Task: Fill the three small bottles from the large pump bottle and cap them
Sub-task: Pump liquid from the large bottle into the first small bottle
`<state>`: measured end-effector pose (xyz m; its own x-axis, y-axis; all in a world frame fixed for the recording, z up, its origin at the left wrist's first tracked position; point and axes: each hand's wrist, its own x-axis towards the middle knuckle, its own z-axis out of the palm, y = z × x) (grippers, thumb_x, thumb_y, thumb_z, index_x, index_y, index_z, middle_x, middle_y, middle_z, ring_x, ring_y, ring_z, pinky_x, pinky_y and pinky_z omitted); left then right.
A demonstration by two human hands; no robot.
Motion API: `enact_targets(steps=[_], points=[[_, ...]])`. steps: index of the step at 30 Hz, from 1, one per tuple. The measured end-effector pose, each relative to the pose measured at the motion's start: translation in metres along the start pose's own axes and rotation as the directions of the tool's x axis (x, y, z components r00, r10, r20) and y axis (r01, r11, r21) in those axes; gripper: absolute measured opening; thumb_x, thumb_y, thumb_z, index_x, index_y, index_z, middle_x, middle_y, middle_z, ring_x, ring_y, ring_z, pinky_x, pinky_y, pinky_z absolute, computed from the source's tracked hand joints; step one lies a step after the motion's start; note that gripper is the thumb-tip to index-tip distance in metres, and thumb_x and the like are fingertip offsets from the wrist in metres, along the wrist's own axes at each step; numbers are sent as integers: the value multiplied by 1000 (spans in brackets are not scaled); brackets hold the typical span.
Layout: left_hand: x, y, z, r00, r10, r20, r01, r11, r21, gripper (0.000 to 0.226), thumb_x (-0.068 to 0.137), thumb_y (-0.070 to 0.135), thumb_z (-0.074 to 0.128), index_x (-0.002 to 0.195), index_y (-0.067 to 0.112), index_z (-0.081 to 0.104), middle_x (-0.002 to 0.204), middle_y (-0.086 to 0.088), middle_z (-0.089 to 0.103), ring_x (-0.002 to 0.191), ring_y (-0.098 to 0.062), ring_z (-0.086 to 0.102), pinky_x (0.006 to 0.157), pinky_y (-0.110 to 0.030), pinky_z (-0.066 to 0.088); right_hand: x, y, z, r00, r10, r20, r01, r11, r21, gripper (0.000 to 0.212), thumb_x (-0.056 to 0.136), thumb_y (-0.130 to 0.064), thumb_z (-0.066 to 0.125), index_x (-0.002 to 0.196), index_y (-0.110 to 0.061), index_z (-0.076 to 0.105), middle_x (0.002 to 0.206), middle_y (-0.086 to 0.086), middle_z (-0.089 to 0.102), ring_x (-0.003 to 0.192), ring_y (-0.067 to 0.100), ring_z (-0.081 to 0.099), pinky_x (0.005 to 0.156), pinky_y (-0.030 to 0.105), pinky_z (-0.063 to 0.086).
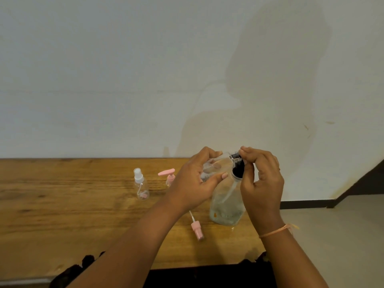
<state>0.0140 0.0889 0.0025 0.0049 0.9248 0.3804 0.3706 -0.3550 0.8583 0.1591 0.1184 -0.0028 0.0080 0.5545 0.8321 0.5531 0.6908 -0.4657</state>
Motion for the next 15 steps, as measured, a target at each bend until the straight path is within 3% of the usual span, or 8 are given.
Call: enact_targets(steps=[3,6,10,15], points=[[-1,-4,0,999,-30,24,30,999,22,28,84,27,69,89,42,46,111,8,63,99,-5,61,78,-21,49,-5,7,2,999,-20,27,20,1000,-22,24,79,14,57,96,-2,65,100,-2,57,97,16,55,90,8,38],[-3,-5,1,999,-37,23,36,999,7,28,83,26,68,88,42,45,105,5,64,91,-9,62,74,-26,51,-6,8,1,999,-18,46,20,999,-41,28,77,19,59,95,-1,65,98,1,59,95,20,56,90,6,36],[-3,2,2,1000,-18,13,18,1000,-14,24,80,33,67,92,40,47,108,8,64,94,-6,63,76,-26,54,-2,0,-2,1000,-8,25,9,999,-41,22,79,12,56,94,-1,65,97,1,60,95,17,55,89,5,36],[-2,4,-1,1000,12,8,-12,1000,4,30,84,24,69,92,41,46,113,11,62,99,-1,61,79,-22,53,-1,1,-2,999,-20,27,21,999,-39,22,80,8,55,97,-3,65,98,0,60,98,10,51,87,8,39]])
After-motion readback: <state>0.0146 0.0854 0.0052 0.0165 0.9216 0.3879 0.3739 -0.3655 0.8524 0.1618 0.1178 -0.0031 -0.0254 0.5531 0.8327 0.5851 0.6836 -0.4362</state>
